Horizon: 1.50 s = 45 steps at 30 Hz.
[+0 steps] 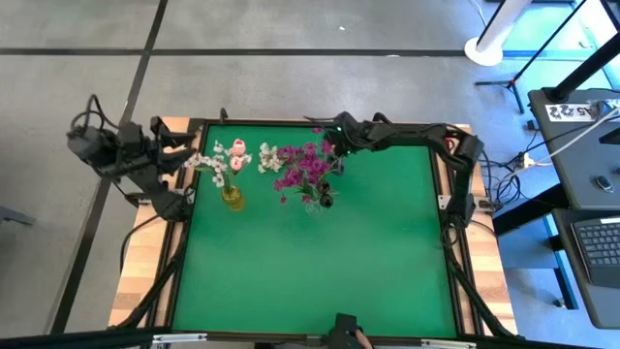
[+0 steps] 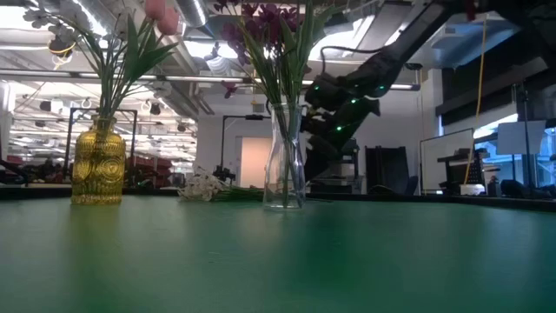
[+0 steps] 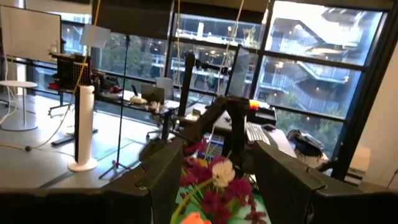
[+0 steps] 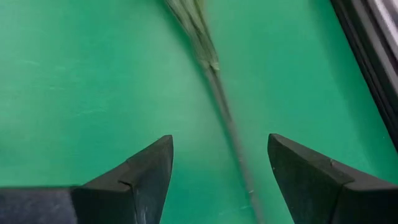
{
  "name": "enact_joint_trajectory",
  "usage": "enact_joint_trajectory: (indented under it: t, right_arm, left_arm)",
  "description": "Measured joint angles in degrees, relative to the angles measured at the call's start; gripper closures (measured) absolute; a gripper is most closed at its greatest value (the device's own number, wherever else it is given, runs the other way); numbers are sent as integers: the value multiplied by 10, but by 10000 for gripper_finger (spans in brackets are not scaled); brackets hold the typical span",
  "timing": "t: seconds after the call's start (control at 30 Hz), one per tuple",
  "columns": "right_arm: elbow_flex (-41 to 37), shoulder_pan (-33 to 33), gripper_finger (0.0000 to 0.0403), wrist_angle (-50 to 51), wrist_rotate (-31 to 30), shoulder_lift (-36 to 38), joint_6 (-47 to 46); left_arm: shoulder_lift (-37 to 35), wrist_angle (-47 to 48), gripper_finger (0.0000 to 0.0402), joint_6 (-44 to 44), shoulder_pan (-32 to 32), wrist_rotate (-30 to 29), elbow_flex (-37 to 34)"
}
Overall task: Sort flowers into vase by color
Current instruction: Put the white flowers into the yellow vase
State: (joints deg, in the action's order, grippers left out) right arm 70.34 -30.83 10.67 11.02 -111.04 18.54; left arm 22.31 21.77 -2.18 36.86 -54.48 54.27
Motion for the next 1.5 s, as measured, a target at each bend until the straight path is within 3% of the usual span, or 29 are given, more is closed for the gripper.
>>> enact_joint_trajectory:
  t: [0.33,0.93,1.23,1.5]
  right_arm:
    - [35,-47,152,37,6,-43,-22]
    - [37,-52,268,105,34,-53,-1]
    - [38,-51,389,187,27,-52,11]
    - [58,-52,398,199,38,-50,-50]
  left_arm:
    - [1,8,211,-72,0,8,-46]
    - [1,9,211,-114,0,-18,-78]
    - [1,5,211,-114,0,-18,-78]
    - [1,5,211,-114,0,-19,-78]
